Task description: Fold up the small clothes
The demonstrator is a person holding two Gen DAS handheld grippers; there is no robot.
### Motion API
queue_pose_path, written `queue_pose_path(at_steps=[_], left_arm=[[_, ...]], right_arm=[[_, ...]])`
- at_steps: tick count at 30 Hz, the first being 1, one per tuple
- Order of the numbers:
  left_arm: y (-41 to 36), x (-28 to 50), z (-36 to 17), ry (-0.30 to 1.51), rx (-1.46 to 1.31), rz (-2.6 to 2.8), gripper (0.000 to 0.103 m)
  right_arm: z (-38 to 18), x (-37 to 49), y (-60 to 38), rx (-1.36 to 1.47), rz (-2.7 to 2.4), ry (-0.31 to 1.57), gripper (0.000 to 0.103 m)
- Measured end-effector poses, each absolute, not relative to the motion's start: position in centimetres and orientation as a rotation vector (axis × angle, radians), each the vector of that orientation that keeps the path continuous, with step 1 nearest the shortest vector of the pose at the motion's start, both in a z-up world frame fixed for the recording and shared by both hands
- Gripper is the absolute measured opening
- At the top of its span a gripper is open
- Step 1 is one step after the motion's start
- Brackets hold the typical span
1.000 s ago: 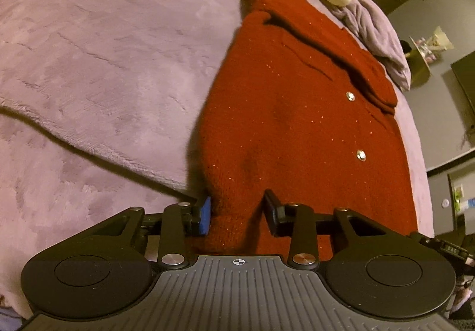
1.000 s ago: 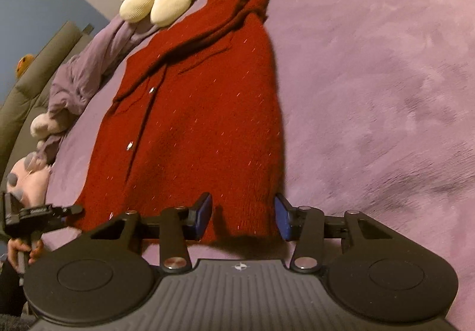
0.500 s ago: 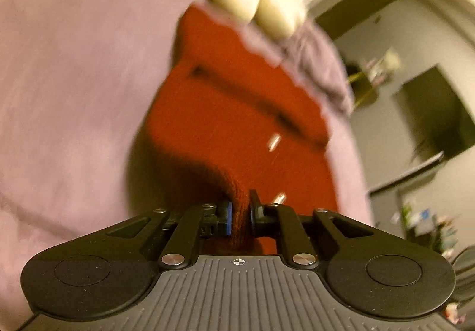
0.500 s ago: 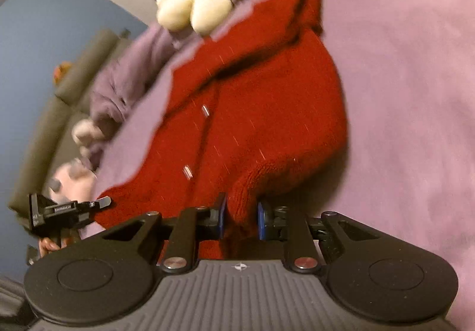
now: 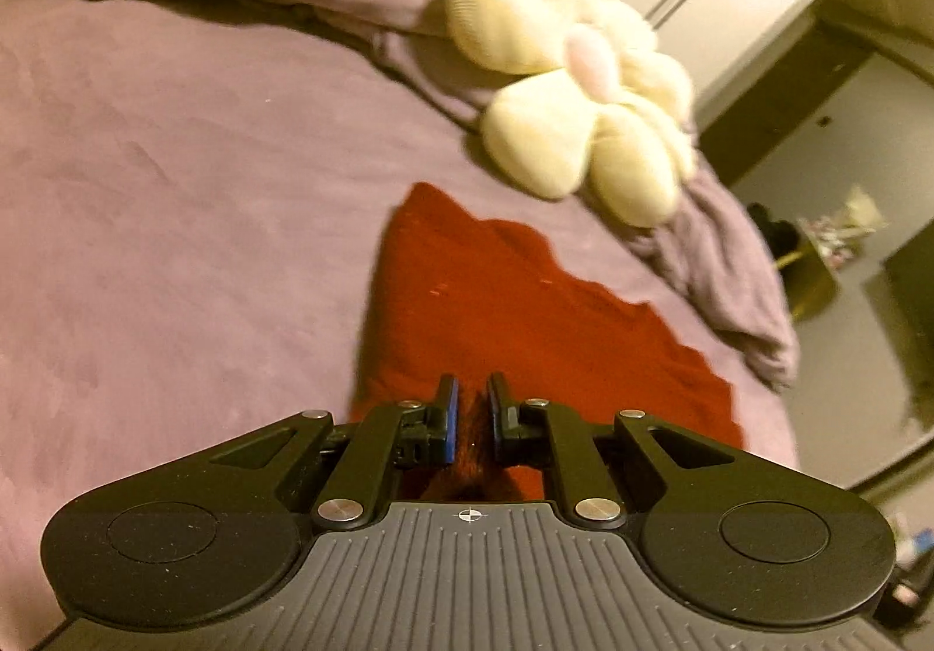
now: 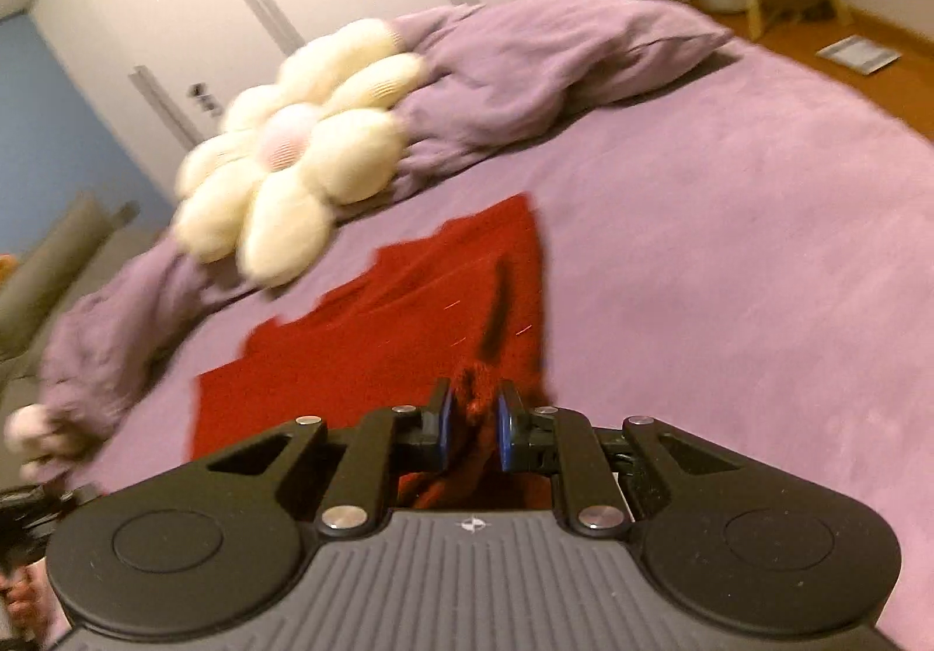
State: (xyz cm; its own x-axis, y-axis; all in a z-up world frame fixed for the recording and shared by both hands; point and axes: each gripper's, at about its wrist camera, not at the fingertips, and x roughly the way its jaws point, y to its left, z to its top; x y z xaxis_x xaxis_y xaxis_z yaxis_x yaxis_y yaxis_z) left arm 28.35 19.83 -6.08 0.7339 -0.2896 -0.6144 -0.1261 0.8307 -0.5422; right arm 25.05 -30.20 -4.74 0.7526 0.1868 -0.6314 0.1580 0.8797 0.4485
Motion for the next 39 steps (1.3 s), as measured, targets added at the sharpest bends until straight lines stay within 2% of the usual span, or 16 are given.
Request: queue_pose_path(at_steps=[4,9,11,13,19,21,22,23,24,26,28,30,34,36,38,39], left_arm=[[20.8,29.0,-7.7,0.757,-0.593,-0.017,0.025],[22.8,27.2,-8.7,0.718,-0.586,-0.062,0.057],[22.9,27.0,-9.4,0.740,-0.574,-0.130,0.070],[22.4,26.9,-10.0,0.761,-0.541,-0.174,0.073],[19.1,28.6,-10.7,0.793,-0.442,-0.241,0.076],[18.1,29.1,-10.6,0.787,-0.390,-0.247,0.070],[17.5,29.4,-10.5,0.784,-0.354,-0.255,0.064],[17.1,29.5,-10.5,0.785,-0.320,-0.272,0.043],[16.6,29.6,-10.5,0.791,-0.280,-0.289,0.028],[15.9,29.7,-10.6,0.802,-0.213,-0.302,0.026],[15.9,29.9,-10.9,0.813,-0.197,-0.304,0.029],[16.4,30.4,-11.2,0.832,-0.252,-0.315,0.046],[16.3,31.3,-11.8,0.868,-0.296,-0.331,0.050],[15.7,31.1,-11.7,0.861,-0.246,-0.319,0.033],[15.3,30.7,-11.2,0.845,-0.218,-0.278,0.012],[15.3,30.2,-10.7,0.834,-0.226,-0.271,0.011]], right_arm=[[-5.9,25.7,-31.1,0.457,-0.074,0.712,0.017],[-6.6,24.2,-32.8,0.473,-0.018,0.693,0.037],[-6.9,23.6,-31.9,0.389,0.097,0.731,0.056],[-7.4,23.2,-30.3,0.284,0.151,0.757,0.062],[-8.8,24.5,-27.1,0.179,0.195,0.807,0.060],[-8.7,24.6,-26.5,0.143,0.180,0.799,0.046],[-8.7,24.5,-26.2,0.116,0.173,0.791,0.028],[-8.6,24.5,-25.9,0.088,0.168,0.783,0.015],[-8.5,24.4,-25.7,0.073,0.174,0.779,0.013],[-8.3,23.9,-25.5,0.071,0.211,0.770,0.012],[-8.5,23.9,-25.5,0.065,0.224,0.777,0.014],[-8.8,24.2,-25.8,0.068,0.214,0.786,0.018],[-9.4,25.1,-25.7,0.084,0.203,0.811,0.020],[-9.6,25.3,-25.2,0.060,0.189,0.814,0.019],[-9.5,25.0,-24.8,0.031,0.184,0.795,0.009],[-9.0,24.6,-24.4,0.012,0.184,0.770,0.009]])
